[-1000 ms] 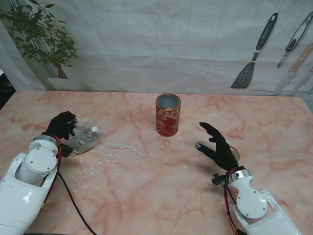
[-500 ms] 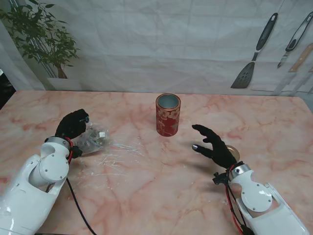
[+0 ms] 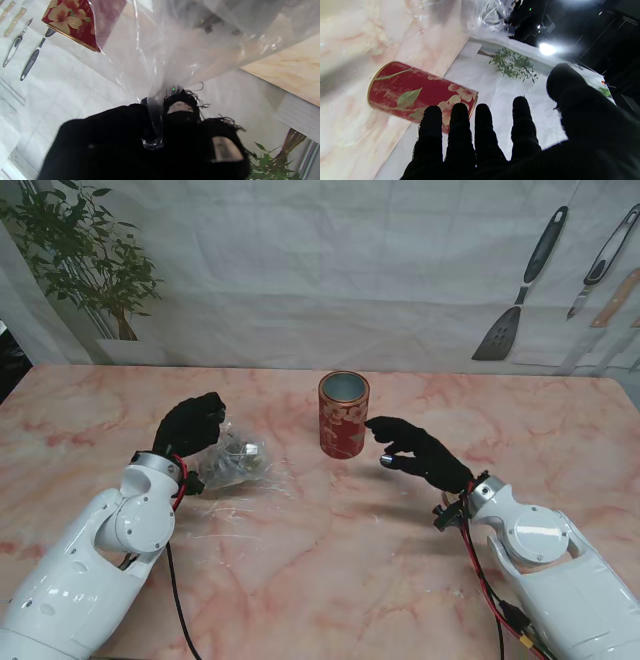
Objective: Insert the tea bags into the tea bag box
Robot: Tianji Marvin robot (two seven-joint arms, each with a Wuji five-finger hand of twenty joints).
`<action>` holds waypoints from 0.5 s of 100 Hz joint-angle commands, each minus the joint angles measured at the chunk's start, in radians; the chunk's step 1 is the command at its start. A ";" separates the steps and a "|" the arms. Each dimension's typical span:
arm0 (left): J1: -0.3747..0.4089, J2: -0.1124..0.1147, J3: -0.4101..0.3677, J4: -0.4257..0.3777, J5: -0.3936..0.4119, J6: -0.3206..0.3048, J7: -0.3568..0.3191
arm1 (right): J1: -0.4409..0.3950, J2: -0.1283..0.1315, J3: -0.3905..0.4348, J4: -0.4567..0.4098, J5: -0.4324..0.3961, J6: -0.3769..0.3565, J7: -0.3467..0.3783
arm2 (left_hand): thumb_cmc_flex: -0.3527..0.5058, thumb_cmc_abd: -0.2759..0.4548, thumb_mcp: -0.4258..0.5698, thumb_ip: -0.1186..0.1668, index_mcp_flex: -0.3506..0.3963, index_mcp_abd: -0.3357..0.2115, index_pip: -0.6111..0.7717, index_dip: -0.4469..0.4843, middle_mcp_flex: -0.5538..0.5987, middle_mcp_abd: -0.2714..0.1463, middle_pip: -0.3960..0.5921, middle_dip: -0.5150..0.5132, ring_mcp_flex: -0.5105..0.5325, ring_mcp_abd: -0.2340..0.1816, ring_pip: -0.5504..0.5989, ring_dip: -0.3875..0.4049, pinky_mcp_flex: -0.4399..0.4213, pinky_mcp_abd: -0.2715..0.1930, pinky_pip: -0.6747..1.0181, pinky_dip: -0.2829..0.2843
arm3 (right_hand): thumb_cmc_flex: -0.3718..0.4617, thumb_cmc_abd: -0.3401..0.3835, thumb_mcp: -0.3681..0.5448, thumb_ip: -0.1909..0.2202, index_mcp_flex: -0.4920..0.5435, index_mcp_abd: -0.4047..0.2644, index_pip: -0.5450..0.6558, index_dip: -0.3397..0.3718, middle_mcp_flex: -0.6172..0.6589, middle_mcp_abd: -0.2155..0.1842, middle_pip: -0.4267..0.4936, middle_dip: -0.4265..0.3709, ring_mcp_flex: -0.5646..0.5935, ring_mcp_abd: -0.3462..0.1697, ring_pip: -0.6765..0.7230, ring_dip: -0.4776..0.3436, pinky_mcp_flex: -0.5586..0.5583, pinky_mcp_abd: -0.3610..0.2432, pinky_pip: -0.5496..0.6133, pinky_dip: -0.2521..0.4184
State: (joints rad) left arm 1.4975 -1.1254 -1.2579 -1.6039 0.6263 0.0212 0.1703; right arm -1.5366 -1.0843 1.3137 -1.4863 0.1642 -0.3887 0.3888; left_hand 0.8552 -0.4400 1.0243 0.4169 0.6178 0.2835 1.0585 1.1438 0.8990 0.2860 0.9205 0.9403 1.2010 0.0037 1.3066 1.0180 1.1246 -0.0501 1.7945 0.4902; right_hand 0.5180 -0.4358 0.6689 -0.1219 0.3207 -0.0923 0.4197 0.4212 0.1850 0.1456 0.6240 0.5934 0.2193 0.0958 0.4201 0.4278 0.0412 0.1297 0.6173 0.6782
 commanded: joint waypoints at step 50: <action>0.011 -0.026 0.108 -0.129 -0.007 0.084 0.011 | 0.125 0.006 -0.126 0.039 0.111 0.039 0.144 | 0.096 0.038 0.150 0.064 0.031 0.055 -0.017 -0.039 0.063 -0.050 0.078 -0.030 0.065 0.002 0.190 -0.029 -0.005 -0.440 0.259 0.022 | 0.124 0.066 0.044 0.019 0.151 -0.065 0.087 -0.032 -0.028 -0.033 0.243 0.193 -0.008 -0.009 0.284 0.134 -0.018 -0.049 0.097 0.011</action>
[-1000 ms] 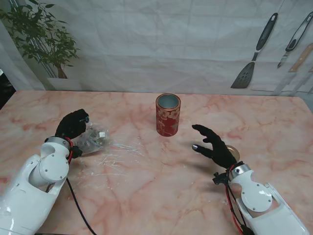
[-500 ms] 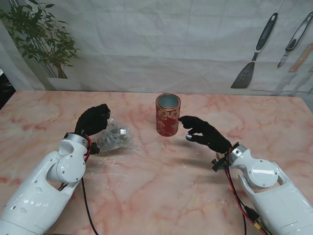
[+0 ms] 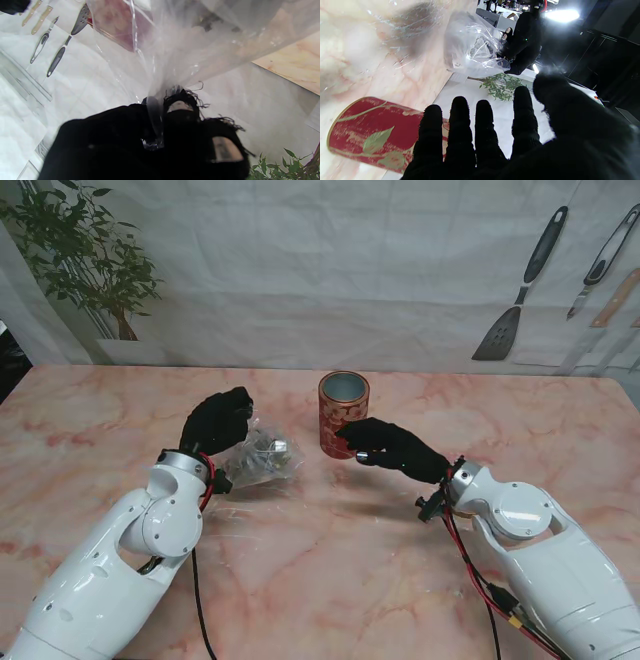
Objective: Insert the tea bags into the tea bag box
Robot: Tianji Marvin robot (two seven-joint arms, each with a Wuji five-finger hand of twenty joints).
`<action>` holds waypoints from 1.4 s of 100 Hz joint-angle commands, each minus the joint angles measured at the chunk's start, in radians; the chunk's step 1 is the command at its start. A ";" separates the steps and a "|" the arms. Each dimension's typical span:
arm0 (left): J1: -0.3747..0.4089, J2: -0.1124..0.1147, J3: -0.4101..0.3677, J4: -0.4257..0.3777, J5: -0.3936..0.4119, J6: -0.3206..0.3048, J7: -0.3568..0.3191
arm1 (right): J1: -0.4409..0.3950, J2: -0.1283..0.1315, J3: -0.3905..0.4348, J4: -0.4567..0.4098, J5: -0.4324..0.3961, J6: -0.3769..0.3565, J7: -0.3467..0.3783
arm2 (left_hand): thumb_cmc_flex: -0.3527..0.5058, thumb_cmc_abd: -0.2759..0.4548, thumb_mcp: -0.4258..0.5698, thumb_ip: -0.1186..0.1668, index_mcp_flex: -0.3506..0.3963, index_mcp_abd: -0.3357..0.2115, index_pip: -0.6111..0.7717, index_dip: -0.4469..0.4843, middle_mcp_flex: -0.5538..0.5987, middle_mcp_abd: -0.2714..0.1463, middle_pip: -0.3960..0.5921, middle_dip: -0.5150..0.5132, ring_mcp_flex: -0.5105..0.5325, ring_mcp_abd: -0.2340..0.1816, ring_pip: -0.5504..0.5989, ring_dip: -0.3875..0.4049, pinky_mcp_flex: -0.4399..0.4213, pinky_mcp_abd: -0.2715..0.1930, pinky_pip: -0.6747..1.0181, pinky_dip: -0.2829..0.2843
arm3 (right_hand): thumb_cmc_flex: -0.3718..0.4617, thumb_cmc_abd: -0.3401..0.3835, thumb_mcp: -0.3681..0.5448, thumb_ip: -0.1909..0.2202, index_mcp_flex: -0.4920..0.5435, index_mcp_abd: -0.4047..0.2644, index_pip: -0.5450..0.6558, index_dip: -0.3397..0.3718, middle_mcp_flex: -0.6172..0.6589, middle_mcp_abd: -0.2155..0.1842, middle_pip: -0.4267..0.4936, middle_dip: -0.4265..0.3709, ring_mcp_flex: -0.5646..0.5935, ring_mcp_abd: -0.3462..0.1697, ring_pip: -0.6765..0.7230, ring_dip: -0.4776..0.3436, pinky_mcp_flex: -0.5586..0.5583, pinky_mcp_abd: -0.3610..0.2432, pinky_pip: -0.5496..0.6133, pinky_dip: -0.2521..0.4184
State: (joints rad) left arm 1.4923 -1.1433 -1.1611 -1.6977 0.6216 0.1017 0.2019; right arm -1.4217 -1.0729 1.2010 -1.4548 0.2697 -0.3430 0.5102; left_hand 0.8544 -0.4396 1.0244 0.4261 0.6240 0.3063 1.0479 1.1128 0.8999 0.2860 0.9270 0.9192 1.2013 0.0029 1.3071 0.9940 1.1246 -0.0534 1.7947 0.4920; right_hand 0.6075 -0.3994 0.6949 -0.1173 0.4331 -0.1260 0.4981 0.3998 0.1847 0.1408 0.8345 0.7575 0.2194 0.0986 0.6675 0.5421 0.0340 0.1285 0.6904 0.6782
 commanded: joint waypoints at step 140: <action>-0.017 -0.037 0.172 -0.032 -0.118 -0.091 0.023 | 0.090 -0.042 -0.141 0.130 -0.050 0.051 -0.074 | 0.129 0.006 0.156 -0.065 0.023 0.050 -0.048 -0.011 0.051 0.005 0.031 0.002 0.064 0.024 0.167 -0.005 -0.006 -0.430 0.255 0.018 | 0.218 -0.007 -0.048 -0.084 0.197 -0.026 0.397 -0.309 -0.009 -0.036 0.208 0.222 -0.045 -0.003 0.253 0.104 -0.044 -0.043 0.071 0.048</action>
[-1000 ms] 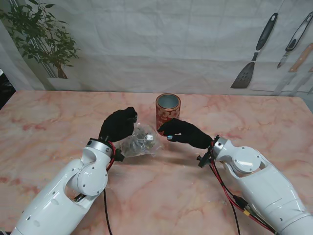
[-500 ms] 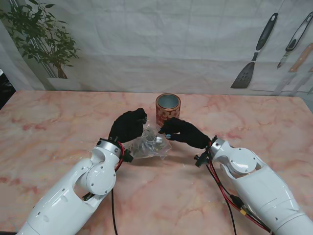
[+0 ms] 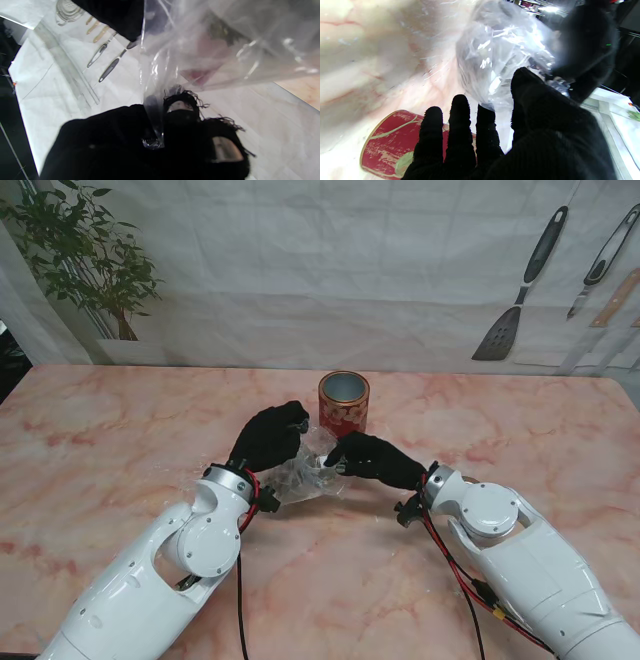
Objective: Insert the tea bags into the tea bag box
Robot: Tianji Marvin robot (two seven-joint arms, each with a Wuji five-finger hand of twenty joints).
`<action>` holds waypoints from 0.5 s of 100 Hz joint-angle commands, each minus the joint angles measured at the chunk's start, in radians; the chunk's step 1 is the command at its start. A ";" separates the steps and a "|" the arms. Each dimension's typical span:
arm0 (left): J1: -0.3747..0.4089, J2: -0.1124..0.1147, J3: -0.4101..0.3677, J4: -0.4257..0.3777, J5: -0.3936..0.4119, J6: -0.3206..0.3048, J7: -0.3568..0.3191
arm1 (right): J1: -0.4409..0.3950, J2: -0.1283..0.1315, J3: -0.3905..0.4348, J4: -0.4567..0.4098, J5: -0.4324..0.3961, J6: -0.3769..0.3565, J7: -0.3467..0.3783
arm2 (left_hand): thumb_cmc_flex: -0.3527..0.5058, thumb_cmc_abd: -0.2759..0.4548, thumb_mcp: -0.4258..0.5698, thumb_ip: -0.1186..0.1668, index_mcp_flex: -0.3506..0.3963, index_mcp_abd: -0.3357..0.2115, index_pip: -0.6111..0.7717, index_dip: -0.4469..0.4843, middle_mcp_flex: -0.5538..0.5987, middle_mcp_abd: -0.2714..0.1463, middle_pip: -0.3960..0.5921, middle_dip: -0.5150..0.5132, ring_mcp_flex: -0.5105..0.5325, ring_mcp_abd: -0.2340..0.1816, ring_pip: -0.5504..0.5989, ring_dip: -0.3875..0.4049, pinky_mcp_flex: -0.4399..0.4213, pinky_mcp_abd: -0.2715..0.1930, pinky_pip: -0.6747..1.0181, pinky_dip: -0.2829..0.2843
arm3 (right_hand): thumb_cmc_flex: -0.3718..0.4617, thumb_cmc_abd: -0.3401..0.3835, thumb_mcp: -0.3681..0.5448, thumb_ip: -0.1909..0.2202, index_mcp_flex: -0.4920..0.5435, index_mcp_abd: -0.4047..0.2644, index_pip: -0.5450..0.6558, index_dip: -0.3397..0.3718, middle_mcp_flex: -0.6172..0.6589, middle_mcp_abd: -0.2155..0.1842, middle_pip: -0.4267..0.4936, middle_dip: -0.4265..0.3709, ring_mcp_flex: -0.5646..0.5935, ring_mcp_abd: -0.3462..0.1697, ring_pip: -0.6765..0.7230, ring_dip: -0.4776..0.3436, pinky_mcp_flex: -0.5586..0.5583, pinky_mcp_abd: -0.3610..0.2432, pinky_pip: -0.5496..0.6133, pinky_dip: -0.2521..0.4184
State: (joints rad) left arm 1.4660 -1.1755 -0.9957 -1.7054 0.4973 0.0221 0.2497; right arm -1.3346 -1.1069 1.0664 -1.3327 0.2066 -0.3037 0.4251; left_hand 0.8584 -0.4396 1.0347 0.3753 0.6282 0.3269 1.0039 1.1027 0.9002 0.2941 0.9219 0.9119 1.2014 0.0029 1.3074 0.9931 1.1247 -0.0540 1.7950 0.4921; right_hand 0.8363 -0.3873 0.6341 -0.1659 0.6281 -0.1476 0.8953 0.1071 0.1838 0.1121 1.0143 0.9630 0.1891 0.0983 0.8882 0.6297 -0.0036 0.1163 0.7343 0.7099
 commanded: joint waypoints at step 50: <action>0.035 0.023 -0.005 -0.046 -0.031 -0.128 -0.131 | 0.017 -0.014 -0.025 0.029 -0.021 0.007 -0.028 | 0.128 0.011 0.142 -0.033 0.018 0.026 -0.009 0.003 0.047 -0.009 0.031 0.011 0.063 0.032 0.159 -0.002 -0.007 -0.422 0.251 0.015 | -0.183 -0.152 0.242 0.043 -0.065 0.007 -0.262 0.168 -0.041 -0.018 0.032 0.024 -0.023 -0.008 0.050 0.018 -0.012 -0.030 0.069 -0.017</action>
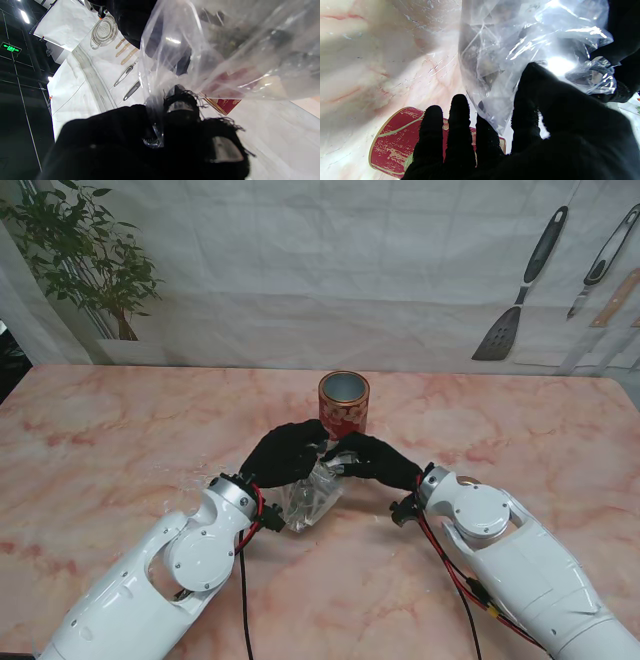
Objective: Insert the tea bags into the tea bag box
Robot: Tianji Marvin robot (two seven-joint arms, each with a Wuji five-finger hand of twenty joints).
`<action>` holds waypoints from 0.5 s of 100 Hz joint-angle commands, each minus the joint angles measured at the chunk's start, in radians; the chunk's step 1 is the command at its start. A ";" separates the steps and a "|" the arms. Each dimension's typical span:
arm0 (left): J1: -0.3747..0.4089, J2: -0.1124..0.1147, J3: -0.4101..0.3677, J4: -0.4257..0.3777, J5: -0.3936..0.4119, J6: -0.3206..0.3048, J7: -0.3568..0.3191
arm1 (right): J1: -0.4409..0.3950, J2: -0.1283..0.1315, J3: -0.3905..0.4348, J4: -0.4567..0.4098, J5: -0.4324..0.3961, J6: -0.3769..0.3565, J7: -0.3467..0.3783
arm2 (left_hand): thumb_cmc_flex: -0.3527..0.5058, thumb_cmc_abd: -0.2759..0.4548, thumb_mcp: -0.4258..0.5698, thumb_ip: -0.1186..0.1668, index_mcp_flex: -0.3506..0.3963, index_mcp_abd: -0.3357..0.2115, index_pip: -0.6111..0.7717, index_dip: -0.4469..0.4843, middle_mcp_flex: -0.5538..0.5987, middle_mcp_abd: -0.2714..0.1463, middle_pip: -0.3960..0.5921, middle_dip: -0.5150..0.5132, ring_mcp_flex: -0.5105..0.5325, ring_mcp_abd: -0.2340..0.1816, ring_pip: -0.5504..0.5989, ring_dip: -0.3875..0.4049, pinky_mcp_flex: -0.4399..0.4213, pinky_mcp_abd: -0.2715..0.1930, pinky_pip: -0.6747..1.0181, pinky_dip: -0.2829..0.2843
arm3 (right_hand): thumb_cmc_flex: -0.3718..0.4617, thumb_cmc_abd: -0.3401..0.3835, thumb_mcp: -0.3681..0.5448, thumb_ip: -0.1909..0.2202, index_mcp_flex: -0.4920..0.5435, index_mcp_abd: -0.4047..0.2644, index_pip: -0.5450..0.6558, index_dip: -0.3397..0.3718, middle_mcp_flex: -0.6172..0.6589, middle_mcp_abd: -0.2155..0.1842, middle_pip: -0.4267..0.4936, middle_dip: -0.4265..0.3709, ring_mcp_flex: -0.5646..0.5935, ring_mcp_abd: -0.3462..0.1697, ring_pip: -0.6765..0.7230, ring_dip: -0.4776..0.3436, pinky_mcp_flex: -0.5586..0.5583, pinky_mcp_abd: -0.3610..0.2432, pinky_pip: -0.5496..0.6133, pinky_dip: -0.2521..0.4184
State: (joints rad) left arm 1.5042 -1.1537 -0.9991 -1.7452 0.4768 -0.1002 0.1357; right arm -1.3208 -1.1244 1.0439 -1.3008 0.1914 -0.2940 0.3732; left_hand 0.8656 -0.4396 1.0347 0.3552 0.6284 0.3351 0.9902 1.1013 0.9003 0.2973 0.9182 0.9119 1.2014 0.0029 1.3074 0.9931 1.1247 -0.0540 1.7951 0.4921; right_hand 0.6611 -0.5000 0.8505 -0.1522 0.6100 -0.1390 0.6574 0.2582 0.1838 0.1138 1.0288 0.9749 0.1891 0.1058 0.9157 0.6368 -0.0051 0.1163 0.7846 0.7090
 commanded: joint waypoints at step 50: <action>-0.016 -0.003 0.020 0.005 -0.039 -0.048 -0.016 | -0.005 -0.001 -0.011 -0.040 -0.050 0.040 -0.019 | 0.123 0.013 0.141 -0.021 0.016 0.011 -0.004 0.023 0.045 -0.016 0.032 0.014 0.063 0.035 0.155 0.004 -0.007 -0.418 0.250 0.014 | -0.131 -0.128 0.069 0.018 -0.074 0.045 -0.018 0.096 -0.007 -0.009 0.053 0.022 0.009 0.001 0.070 0.030 0.001 -0.007 0.074 -0.018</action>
State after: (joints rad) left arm 1.4951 -1.1526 -0.9863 -1.7399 0.4399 -0.1386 0.1326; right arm -1.3190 -1.1175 1.0347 -1.3261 0.1410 -0.2671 0.3440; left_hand 0.8658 -0.4396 1.0347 0.3543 0.6284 0.3427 0.9785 1.1056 0.9003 0.2982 0.9174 0.9118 1.2014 0.0029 1.3074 0.9931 1.1247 -0.0540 1.7952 0.4921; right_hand 0.5731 -0.5966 0.8987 -0.1527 0.5163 -0.1352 0.6428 0.3448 0.1731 0.1018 1.0531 0.9815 0.1891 0.1058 0.9542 0.6514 -0.0022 0.1173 0.8245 0.6990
